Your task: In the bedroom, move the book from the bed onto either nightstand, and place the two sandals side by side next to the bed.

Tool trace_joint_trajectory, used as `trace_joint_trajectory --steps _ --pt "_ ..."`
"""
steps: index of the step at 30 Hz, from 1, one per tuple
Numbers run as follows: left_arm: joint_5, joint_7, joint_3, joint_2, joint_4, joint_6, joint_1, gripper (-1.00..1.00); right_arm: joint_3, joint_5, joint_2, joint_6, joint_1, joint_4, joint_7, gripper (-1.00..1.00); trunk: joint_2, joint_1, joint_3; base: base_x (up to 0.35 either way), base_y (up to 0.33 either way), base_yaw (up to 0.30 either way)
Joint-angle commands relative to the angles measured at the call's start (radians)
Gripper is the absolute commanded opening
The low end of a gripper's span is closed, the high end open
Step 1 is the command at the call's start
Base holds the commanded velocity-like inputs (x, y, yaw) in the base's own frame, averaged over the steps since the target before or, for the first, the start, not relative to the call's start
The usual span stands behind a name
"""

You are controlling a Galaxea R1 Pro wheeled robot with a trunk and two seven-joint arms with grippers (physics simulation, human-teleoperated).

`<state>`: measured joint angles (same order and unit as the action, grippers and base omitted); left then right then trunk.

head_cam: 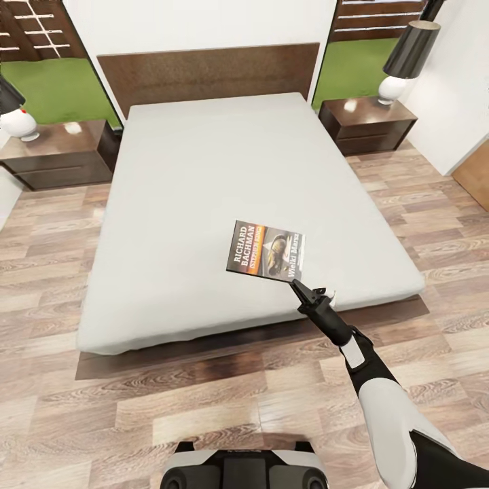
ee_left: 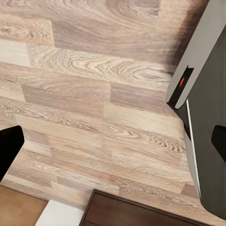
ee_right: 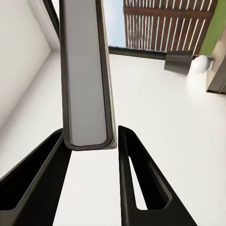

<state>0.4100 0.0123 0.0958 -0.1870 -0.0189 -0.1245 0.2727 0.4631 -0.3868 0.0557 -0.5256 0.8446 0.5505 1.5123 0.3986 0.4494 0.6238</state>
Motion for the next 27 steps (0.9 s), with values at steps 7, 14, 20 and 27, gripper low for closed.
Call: trace_joint_trajectory --steps 7,14,20,27 --pt "0.007 0.000 0.009 0.000 0.001 -0.003 0.000 1.00 0.005 0.008 0.004 -0.010 0.001 -0.001 0.002 -1.00 0.001 0.001 -0.010 0.000 0.000 0.000" --pt "0.006 0.001 0.009 -0.001 0.002 -0.003 0.000 1.00 0.006 0.011 0.016 -0.010 0.001 -0.001 -0.014 -1.00 0.001 0.001 -0.021 0.000 0.000 0.000" --pt "0.006 0.001 0.009 -0.002 0.002 -0.004 0.000 1.00 0.006 0.013 0.021 -0.009 0.001 -0.001 -0.018 -1.00 0.001 0.001 -0.031 0.000 0.000 0.000" --pt "0.006 0.001 0.009 -0.002 0.002 -0.004 -0.001 1.00 0.006 0.013 0.022 0.010 0.001 -0.001 -0.021 -1.00 0.001 0.001 -0.042 0.000 0.000 0.000"
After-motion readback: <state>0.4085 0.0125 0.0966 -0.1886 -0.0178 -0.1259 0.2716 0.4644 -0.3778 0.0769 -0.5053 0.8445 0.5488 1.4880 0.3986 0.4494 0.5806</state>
